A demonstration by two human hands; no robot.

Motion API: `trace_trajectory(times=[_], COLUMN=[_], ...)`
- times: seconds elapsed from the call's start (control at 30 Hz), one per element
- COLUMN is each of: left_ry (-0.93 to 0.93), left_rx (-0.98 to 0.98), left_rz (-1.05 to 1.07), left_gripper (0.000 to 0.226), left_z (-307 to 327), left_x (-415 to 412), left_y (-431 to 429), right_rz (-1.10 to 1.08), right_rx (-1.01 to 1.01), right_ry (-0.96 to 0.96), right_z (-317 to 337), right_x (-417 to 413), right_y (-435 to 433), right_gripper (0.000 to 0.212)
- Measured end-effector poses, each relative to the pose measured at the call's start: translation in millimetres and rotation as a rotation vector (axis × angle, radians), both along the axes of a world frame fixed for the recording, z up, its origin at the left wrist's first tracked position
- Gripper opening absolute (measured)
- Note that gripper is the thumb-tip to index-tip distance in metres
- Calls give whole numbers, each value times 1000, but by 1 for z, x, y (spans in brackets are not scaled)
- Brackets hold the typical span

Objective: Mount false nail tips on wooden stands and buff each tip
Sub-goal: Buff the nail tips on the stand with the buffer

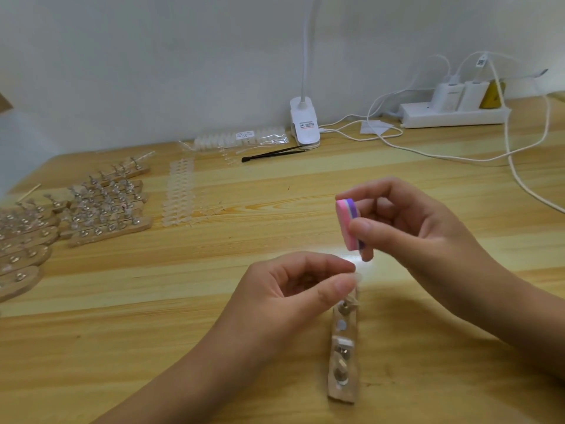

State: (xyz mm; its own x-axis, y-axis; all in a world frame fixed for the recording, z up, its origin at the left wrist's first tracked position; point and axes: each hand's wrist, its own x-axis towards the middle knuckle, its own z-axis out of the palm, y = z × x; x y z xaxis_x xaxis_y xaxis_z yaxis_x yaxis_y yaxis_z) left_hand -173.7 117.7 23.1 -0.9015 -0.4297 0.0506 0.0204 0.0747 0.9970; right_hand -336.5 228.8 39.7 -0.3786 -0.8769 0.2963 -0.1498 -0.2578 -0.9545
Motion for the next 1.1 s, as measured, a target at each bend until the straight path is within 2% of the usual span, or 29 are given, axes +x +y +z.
trace_trajectory(times=[0.17, 0.37, 0.57, 0.77, 0.87, 0.97, 1.1], left_ry=[37, 25, 40, 35, 52, 54, -1], left_rx=[55, 66, 130, 142, 184, 198, 167], left_rz=[53, -33, 21, 13, 36, 1, -3], left_gripper=[29, 23, 33, 39, 46, 36, 30], left_z=[0, -1, -3, -3, -5, -2, -2], left_x=[-1, -3, -3, -6, -6, -5, -4], left_y=[-5, 1, -7, -7, -9, -7, -8], right_rz=[196, 31, 172, -18, 93, 133, -34], right_rx=[50, 9, 27, -23, 17, 12, -77], right_ry=[41, 6, 40, -14, 39, 63, -7], right_z=[0, -1, -1, -2, -3, -4, -2], right_x=[-2, 2, 1, 2, -2, 3, 2], right_y=[10, -1, 9, -2, 7, 5, -3], right_gripper=[21, 24, 23, 23, 23, 24, 34])
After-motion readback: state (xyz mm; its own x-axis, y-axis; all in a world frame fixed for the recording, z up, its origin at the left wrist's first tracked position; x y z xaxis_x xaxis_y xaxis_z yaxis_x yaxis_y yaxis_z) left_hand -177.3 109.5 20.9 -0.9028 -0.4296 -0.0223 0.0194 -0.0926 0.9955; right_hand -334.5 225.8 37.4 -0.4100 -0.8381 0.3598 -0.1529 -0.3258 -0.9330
